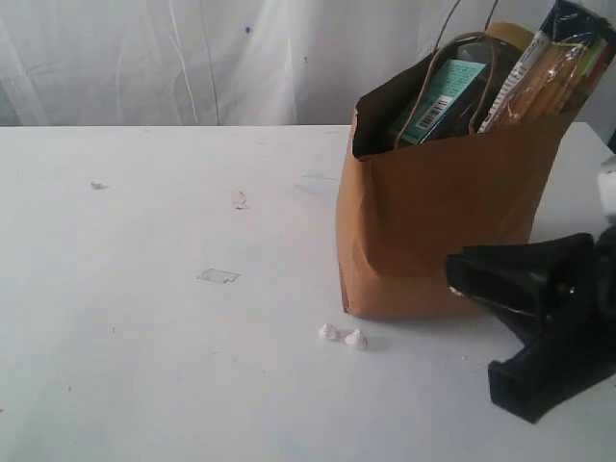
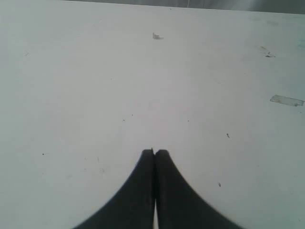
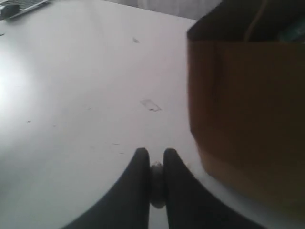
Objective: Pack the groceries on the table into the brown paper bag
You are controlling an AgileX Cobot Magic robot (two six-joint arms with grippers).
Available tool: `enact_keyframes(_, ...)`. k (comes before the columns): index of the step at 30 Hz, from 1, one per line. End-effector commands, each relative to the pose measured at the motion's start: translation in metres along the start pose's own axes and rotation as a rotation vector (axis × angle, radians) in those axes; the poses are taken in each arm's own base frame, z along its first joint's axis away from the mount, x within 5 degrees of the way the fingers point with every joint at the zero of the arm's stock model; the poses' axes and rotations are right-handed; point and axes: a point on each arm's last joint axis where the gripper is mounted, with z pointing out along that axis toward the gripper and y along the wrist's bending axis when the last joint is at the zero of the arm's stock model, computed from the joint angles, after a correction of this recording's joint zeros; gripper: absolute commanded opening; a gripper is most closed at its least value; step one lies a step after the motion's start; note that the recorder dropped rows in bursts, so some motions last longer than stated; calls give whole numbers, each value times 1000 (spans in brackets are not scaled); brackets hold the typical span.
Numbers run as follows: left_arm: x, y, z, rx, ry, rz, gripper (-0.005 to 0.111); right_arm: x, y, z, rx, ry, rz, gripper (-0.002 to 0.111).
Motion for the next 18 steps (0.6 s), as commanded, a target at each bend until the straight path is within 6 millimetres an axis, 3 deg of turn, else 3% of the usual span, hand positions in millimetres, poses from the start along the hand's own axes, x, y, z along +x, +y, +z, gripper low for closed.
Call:
enact_keyframes(1,0,0,0,-2,-8,-7,0,14,-11,0,100,140,-12,0)
enact_keyframes(6,0,0,0,-2,-8,-7,0,40,-19,6,146,458,-20,0)
enact_keyframes(18,0,0,0,-2,-8,-7,0,33,-20,11,151,371,-52,0)
